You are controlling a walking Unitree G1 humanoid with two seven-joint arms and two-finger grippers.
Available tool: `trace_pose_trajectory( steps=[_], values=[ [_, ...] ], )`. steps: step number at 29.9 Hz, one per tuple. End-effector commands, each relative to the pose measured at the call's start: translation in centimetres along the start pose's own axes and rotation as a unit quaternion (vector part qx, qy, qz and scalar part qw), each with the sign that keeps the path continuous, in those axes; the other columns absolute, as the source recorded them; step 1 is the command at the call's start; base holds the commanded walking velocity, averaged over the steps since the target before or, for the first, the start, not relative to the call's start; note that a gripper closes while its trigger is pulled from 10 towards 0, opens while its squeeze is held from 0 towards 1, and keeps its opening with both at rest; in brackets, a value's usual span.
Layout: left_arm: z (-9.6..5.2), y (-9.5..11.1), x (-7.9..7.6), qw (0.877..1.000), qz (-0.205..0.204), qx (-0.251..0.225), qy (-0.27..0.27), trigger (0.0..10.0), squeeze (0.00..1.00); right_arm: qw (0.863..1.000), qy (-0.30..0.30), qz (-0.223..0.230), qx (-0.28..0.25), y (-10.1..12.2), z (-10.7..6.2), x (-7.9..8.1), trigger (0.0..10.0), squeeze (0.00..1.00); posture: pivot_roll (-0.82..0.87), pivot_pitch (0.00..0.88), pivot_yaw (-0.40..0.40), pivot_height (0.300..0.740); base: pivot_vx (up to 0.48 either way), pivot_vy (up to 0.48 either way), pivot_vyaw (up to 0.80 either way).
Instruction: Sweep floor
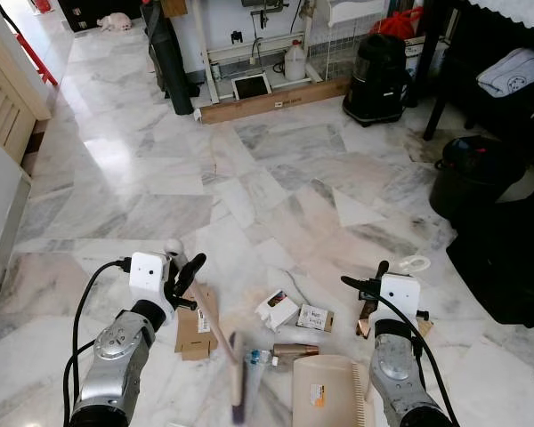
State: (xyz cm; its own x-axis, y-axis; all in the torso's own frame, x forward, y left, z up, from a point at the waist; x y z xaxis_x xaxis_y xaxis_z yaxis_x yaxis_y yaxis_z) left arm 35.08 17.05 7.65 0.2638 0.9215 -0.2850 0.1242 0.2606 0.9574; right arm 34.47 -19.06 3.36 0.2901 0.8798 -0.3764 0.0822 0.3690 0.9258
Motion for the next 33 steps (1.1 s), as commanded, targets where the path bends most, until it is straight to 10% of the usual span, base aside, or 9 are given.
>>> trace_pose_trajectory(
  steps=[1, 33],
  values=[
    [-0.2, 0.3, -0.1, 0.999, -0.034, 0.000, -0.014, 10.0, 0.00, 0.999, 0.019, -0.008, 0.034, -1.6, -0.9, 0.8, 10.0, 0.00, 0.11, 0.077, 0.119, 0.740, 0.000, 0.000, 0.00],
    [0.7, 2.8, -2.6, 0.983, -0.168, -0.010, -0.078, 10.0, 0.00, 0.999, 0.017, 0.011, 0.036, -1.1, -0.4, 1.0, 10.0, 0.00, 0.12, 0.074, 0.116, 0.740, 0.000, 0.000, 0.00]
  ],
)
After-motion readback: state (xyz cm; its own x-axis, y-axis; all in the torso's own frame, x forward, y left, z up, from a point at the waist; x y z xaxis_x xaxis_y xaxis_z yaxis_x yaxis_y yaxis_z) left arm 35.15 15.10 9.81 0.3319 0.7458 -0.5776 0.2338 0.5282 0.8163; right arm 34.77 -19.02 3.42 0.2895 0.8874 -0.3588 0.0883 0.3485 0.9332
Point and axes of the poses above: a point about 5 cm out from each wrist's last joint towards the gripper, its own z axis pointing out of the wrist towards the gripper, its own y axis along the axis of the wrist's last joint, x = y × z, the point moved 6 cm from there along z, pointing out of the wrist towards the gripper, and after that the axes turned 11 degrees about -z, right-handed, at the moved point
